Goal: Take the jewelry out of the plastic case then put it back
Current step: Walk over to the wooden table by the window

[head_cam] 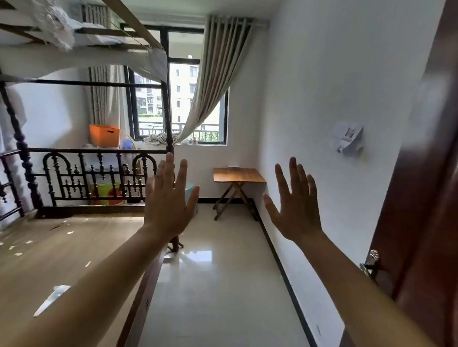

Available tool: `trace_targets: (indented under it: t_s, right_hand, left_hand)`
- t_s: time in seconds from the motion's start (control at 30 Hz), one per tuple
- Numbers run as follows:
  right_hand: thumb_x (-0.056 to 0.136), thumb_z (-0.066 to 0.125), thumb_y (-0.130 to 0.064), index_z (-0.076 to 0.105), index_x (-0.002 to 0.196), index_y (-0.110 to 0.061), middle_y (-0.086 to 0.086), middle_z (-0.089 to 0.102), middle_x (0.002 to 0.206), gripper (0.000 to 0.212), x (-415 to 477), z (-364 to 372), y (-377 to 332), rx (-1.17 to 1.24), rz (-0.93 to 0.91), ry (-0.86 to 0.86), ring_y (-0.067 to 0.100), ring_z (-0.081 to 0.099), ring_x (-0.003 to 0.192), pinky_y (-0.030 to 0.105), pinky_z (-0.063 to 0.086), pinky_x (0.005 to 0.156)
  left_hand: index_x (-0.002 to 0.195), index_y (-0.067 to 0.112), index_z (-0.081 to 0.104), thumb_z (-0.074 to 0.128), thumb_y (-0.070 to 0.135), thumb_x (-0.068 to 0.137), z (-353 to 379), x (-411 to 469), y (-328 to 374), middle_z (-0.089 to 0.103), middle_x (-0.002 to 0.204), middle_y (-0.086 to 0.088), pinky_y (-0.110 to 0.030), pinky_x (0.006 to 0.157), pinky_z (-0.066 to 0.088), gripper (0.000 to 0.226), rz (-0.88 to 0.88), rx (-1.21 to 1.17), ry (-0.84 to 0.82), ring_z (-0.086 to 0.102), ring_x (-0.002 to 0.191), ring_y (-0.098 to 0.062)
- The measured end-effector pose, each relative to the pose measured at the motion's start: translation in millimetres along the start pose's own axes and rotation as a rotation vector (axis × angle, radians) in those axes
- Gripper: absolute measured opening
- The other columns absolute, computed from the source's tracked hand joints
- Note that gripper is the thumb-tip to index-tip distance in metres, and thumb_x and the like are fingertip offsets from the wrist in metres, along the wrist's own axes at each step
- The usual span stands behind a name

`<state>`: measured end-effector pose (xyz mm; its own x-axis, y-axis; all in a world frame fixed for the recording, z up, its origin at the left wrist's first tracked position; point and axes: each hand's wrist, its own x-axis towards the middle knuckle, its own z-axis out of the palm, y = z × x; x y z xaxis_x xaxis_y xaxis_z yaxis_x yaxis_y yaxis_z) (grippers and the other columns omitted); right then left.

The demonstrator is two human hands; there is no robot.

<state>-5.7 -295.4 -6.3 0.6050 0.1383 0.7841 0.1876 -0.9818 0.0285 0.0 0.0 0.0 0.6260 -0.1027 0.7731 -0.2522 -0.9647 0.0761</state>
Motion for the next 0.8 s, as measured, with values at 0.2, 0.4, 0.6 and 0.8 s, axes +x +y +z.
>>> trace_targets:
  t_s: [0.2,0.4,0.6,0.8]
  right_hand:
    - [0.099,0.027,-0.059,0.003,0.159,-0.023,0.012,-0.011,0.166,0.074,47.6,89.4,15.9,-0.007,0.028,-0.056,0.031,0.000,0.153,0.048,0.004,0.123]
    - [0.097,0.020,-0.062,0.000,0.159,-0.025,0.011,-0.012,0.166,0.075,114.6,204.3,62.6,0.003,0.042,-0.069,0.031,-0.001,0.153,0.049,0.005,0.123]
    - [0.096,0.014,-0.065,0.004,0.159,-0.023,0.012,-0.009,0.166,0.077,211.8,314.1,121.1,0.031,0.067,-0.151,0.032,0.002,0.153,0.051,0.008,0.123]
    - [0.097,0.025,-0.062,0.005,0.159,-0.023,0.013,-0.006,0.166,0.076,305.2,432.7,146.5,0.065,0.093,-0.165,0.033,0.005,0.153,0.050,0.008,0.122]
  left_hand:
    - [0.158,0.017,0.012,0.023,0.055,0.098,88.3,50.2,-23.9,-0.001,0.166,-0.017,-0.060,0.116,0.018,0.072,-0.002,-0.021,-0.009,0.005,0.153,-0.035]
    - [0.159,0.021,0.006,0.022,0.055,0.099,212.1,131.2,-33.5,-0.006,0.166,-0.016,-0.060,0.118,0.013,0.071,0.037,0.003,-0.051,0.002,0.153,-0.036]
    - [0.158,0.023,0.008,0.028,0.054,0.099,318.0,239.3,-42.4,-0.001,0.166,-0.016,-0.064,0.117,0.016,0.070,0.103,0.040,-0.075,0.005,0.153,-0.036]
    - [0.158,0.024,0.011,0.022,0.056,0.098,418.1,318.3,-80.3,-0.002,0.167,-0.014,-0.060,0.119,0.011,0.069,0.062,0.047,-0.080,0.004,0.153,-0.035]
